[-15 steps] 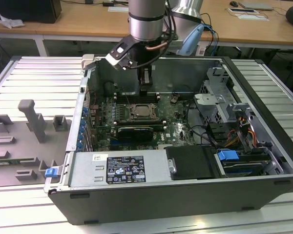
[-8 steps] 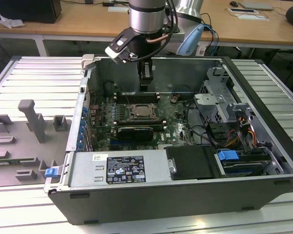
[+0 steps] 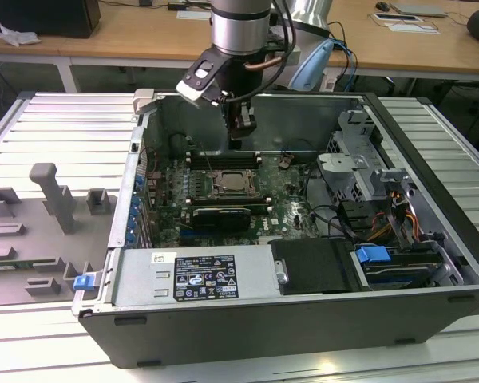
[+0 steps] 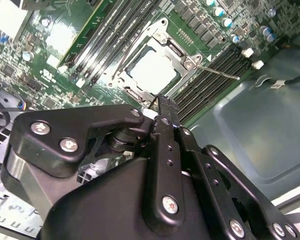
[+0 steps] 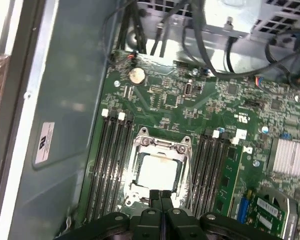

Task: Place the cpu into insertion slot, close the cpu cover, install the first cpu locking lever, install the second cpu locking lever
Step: 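Install the first cpu locking lever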

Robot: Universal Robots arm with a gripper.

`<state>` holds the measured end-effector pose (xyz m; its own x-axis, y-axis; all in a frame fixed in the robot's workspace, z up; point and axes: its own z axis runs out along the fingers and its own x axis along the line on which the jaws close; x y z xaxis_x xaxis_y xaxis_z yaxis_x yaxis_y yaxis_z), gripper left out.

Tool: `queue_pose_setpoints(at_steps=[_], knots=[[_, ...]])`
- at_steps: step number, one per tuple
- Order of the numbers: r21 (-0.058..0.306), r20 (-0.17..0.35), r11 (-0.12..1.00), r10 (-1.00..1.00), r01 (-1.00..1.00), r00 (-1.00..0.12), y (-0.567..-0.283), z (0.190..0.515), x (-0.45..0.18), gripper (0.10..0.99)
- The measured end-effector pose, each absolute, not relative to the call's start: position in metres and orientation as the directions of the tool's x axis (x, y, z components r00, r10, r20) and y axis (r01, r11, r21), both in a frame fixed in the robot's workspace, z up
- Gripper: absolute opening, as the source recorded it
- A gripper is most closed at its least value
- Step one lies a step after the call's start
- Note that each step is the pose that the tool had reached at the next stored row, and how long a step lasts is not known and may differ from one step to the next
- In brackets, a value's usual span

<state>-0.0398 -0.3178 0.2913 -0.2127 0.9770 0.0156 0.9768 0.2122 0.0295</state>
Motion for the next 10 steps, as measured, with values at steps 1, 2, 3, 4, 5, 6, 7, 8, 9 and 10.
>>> queue_pose_setpoints(at_steps=[1, 2, 3, 4, 5, 6, 7, 8, 9, 10], knots=[[0.030, 0.016, 0.220, 0.975, 0.975, -0.221, -0.3179, 0.2913, -0.0398, 0.106], [0.029, 0.016, 0.227, 0.974, 0.973, -0.228, -0.3178, 0.2913, -0.0398, 0.106], [0.030, 0.016, 0.237, 0.971, 0.971, -0.238, -0.3178, 0.2913, -0.0398, 0.106], [0.030, 0.016, 0.242, 0.970, 0.970, -0.242, -0.3178, 0.2913, -0.0398, 0.106], [0.029, 0.016, 0.247, 0.969, 0.969, -0.247, -0.3179, 0.2913, -0.0398, 0.106], [0.029, 0.016, 0.258, 0.966, 0.966, -0.259, -0.3178, 0.2914, -0.0398, 0.106], [0.030, 0.016, 0.270, 0.962, 0.962, -0.271, -0.3178, 0.2913, -0.0398, 0.106], [0.029, 0.016, 0.281, 0.959, 0.959, -0.281, -0.3179, 0.2913, -0.0398, 0.106], [0.029, 0.016, 0.291, 0.957, 0.956, -0.291, -0.3178, 0.2913, -0.0398, 0.106], [0.029, 0.016, 0.314, 0.949, 0.949, -0.315, -0.3178, 0.2913, -0.0398, 0.106]])
